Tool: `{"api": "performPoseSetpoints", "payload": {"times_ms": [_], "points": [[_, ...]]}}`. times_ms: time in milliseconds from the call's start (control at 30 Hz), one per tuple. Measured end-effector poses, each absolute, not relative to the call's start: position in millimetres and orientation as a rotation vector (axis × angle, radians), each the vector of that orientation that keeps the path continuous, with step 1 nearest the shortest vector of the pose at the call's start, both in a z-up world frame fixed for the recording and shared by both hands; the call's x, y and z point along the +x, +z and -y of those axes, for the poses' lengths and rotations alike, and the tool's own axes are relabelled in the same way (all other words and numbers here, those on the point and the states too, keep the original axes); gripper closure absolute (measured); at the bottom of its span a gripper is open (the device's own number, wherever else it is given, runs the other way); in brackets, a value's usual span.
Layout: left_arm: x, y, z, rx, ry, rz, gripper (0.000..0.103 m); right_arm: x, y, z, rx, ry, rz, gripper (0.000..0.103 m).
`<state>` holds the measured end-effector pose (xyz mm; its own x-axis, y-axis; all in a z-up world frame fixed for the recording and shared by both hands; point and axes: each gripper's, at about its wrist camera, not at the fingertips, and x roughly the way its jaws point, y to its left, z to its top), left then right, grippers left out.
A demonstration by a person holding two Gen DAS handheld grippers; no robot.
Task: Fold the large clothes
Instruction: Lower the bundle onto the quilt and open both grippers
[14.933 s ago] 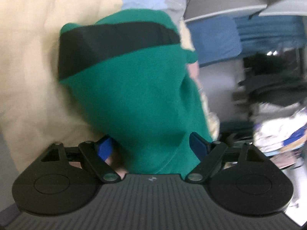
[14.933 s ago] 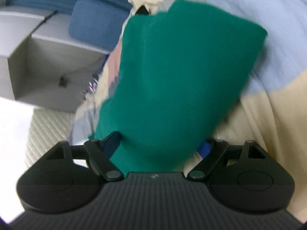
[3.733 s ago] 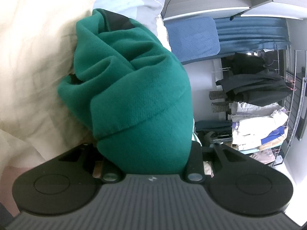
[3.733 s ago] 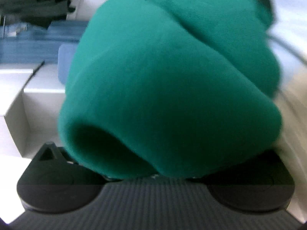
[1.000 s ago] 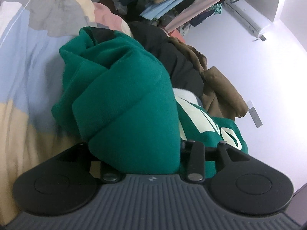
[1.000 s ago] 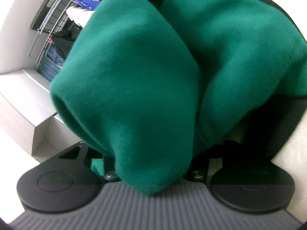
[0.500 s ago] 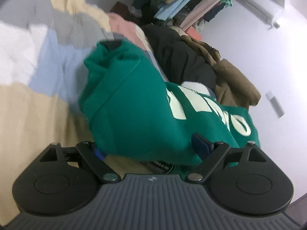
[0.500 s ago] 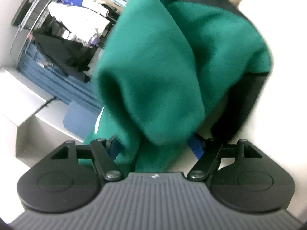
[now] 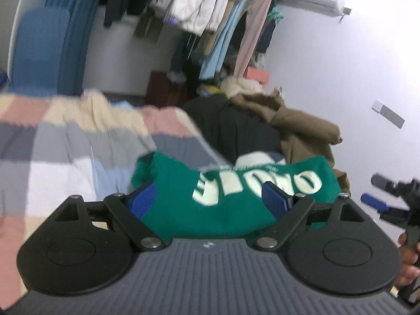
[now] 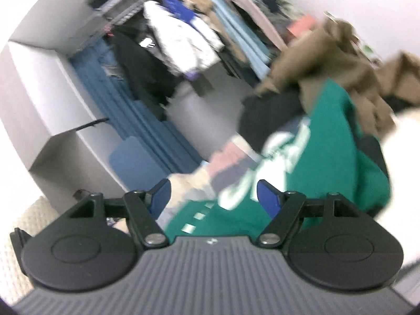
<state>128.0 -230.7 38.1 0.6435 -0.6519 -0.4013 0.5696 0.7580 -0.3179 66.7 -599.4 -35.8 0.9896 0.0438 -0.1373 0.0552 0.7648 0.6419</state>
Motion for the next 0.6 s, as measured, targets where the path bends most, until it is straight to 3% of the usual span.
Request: {"api": "performPoseSetpoints", "payload": {"times_ms": [300, 600], "points": [[52.0, 89.9, 206.8, -0.099, -0.719, -0.413, 0.013, 43.9, 18.0, 547.3, 0.504, -0.008, -0.148, 0.028], [2.6, 90.7, 192.7, -0.044, -0.675, -0.351, 0.013, 19.5, 13.1, 492.1, 0.331, -0.072, -0.204, 0.028]]}}
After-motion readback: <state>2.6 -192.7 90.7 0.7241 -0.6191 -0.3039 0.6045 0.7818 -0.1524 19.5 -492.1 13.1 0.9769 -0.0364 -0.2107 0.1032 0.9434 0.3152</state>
